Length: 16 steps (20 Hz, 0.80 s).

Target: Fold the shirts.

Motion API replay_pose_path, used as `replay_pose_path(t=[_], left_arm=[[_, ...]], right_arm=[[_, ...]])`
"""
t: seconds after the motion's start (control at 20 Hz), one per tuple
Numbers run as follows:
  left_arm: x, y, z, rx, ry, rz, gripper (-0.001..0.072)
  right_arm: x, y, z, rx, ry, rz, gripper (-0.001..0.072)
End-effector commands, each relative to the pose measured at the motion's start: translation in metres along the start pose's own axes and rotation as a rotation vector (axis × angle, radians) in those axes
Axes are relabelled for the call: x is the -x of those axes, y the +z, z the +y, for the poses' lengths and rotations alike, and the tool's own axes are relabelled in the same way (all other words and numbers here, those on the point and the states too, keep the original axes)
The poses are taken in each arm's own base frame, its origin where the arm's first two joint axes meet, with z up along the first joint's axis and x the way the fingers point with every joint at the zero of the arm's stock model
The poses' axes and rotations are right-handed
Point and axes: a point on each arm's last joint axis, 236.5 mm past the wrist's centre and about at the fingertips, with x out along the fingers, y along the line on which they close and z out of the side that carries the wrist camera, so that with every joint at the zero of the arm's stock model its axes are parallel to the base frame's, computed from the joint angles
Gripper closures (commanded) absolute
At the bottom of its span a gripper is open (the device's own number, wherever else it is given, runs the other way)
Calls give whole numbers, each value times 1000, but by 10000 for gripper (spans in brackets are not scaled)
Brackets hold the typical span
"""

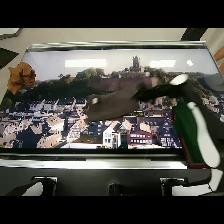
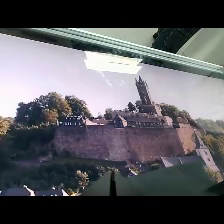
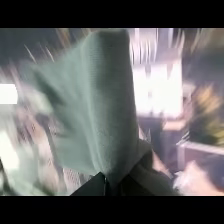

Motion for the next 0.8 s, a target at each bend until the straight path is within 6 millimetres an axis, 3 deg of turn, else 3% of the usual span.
replay_pose_path(t=[0.0, 0.15, 0.3, 0.4, 0.55, 0.75], left_arm=[[0, 0, 0, -8, 1, -1, 680], [0, 0, 0, -8, 1, -1, 680], [0, 0, 0, -26, 1, -1, 680], [0, 0, 0, -35, 1, -1, 680], [0, 0, 0, -42, 1, -1, 680], [0, 0, 0, -61, 1, -1, 680]], right_arm=[[130, 41, -26, -55, -113, -206, 664], [230, 40, -54, -165, -170, -362, 663], [295, 23, -69, -261, -193, -479, 663], [322, 7, -77, -333, -212, -517, 662], [344, -17, -91, -427, -232, -519, 663], [385, -34, -121, -601, -262, -628, 662]])
